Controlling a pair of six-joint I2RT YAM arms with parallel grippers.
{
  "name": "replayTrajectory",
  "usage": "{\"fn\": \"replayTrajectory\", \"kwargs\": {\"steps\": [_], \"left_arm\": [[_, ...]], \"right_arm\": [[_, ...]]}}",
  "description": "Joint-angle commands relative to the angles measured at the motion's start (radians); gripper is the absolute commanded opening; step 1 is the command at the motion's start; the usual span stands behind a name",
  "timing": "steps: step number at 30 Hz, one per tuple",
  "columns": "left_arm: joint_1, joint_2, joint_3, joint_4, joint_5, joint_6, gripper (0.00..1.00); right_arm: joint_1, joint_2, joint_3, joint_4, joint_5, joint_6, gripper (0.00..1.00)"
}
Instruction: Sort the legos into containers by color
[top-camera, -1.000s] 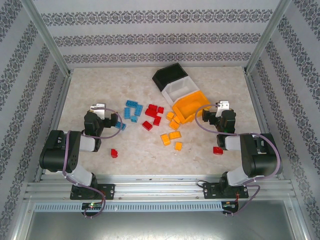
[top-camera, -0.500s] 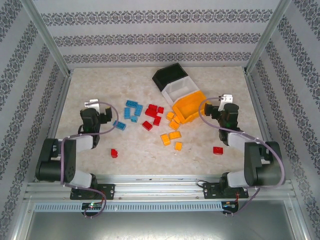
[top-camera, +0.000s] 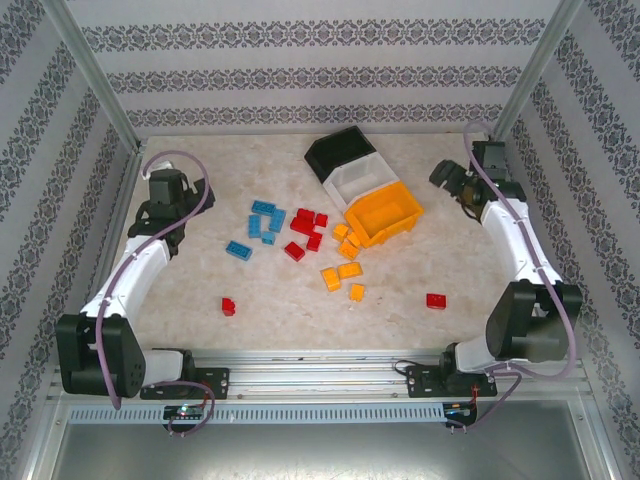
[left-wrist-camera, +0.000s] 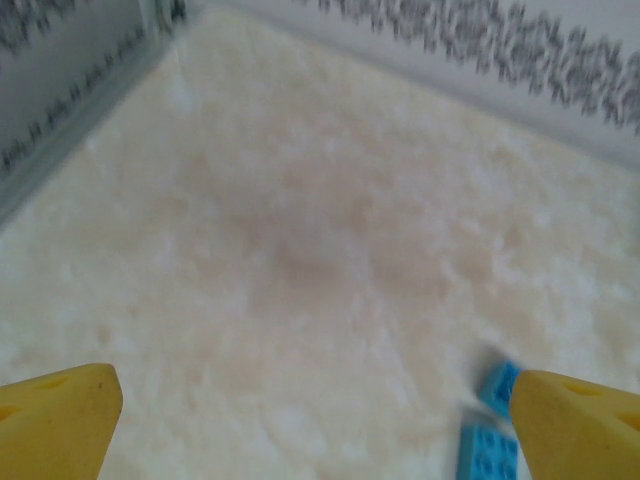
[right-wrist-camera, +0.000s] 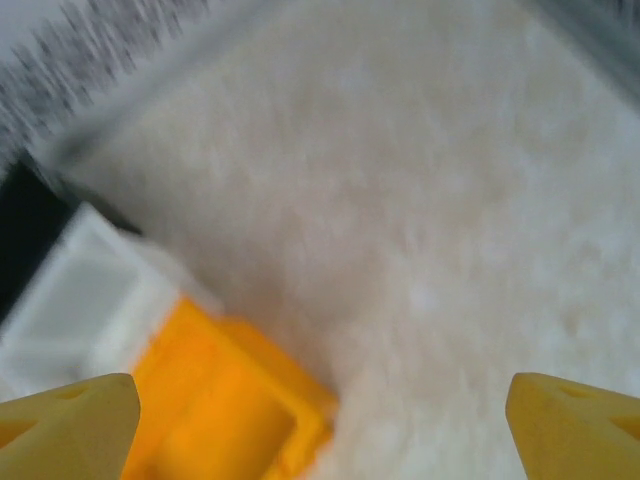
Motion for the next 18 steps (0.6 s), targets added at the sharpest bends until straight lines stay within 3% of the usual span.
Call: {"fn": "replayTrajectory", "kwargs": {"steps": [1,7,18], "left_arm": [[-0.019,-0.032,0.034,-0.218,0.142,-0.092,1.00],[-0.078,-0.010,0.044,-0.319,0.306,-0.106,1.00],[-0.131,0.010,-0.007,-0.256,0.354,-0.181,1.00]], "right_arm": [[0.021,0.004,0.007,-0.459,-0.002,0.105,0.96],[0.027,-0.094,-0.178,-0.532,-0.041,0.164,0.94],[0.034,-0.002,-0.342,-0.390,-0.105,0.083,0.90]]}}
